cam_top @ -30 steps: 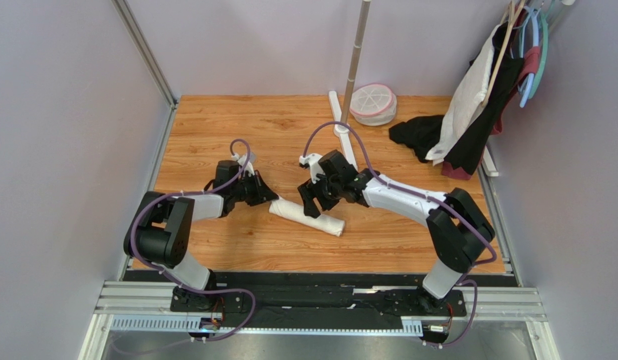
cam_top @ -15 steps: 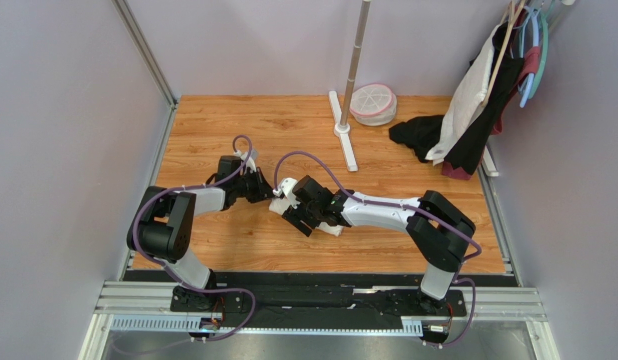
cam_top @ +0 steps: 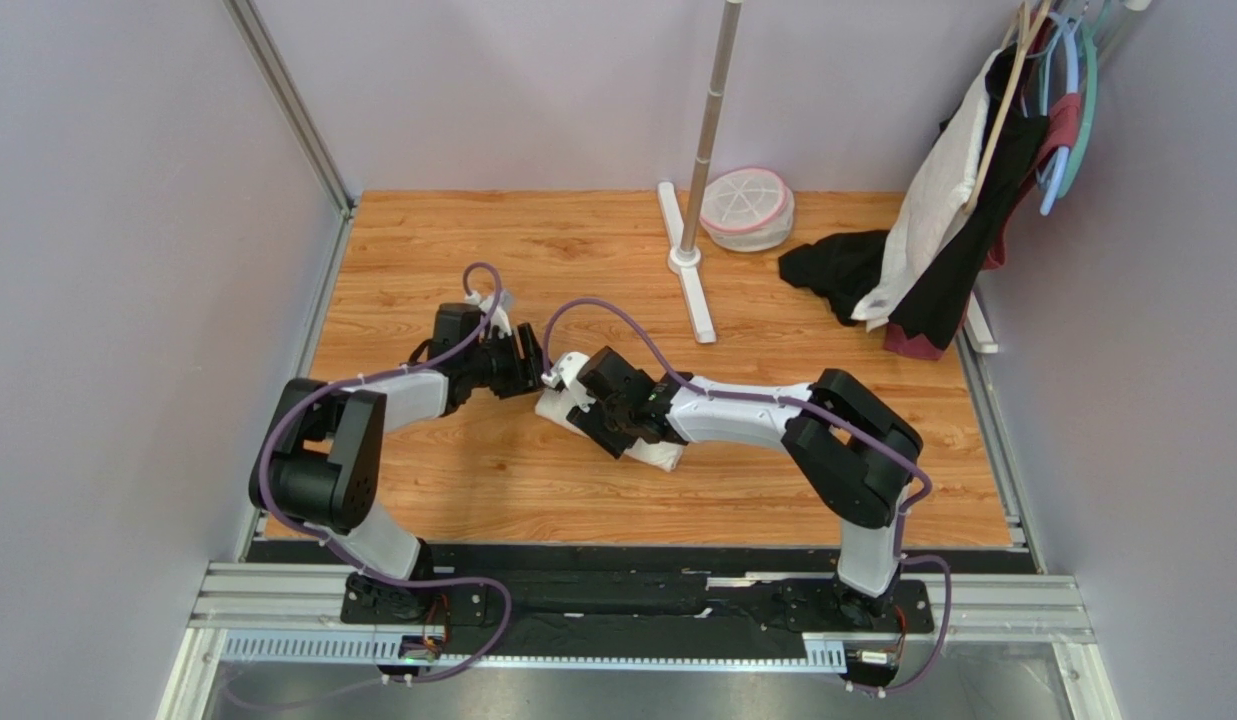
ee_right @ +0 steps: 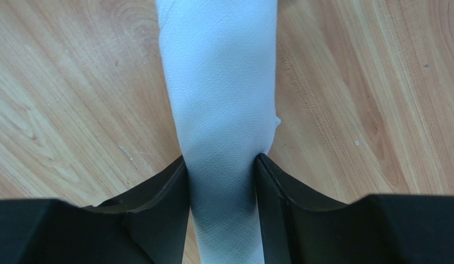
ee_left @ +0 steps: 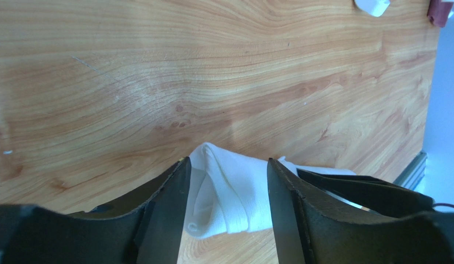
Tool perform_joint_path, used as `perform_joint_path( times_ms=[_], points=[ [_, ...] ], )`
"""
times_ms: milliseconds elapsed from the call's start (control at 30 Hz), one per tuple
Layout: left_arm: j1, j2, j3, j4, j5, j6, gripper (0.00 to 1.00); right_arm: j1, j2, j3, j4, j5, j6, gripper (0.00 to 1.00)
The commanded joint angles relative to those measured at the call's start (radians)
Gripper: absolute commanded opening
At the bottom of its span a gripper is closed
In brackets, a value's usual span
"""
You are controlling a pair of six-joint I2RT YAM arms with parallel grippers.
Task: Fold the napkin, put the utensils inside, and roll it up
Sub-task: Roll the napkin with the utensil
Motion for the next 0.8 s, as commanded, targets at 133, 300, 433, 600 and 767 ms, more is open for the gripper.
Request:
perform_joint_path(
  times_ms=[133, 300, 433, 600, 767],
  points=[
    [0.019, -0.181, 0.022, -0.044, -0.098, 0.015, 0.72, -0.16, 0.059, 0.043, -0.102, -0.309, 0.139, 0.39],
    [0.019, -0.175, -0.007, -0.01, -0.055, 0.021, 0.73, -0.225, 0.099, 0.051, -0.097, -0.477, 0.165, 0.4],
    [0.019, -0.128, -0.042, 0.079, -0.016, -0.012, 0.73, -0.258, 0.148, 0.072, -0.103, -0.551, 0.205, 0.39],
    [0.019, -0.059, -0.057, 0.163, 0.006, -0.049, 0.72, -0.269, 0.162, 0.068, -0.103, -0.57, 0.225, 0.39],
    [0.019, -0.025, -0.048, 0.211, 0.021, -0.071, 0.71, -0.277, 0.148, 0.062, -0.106, -0.461, 0.263, 0.38]
  ],
)
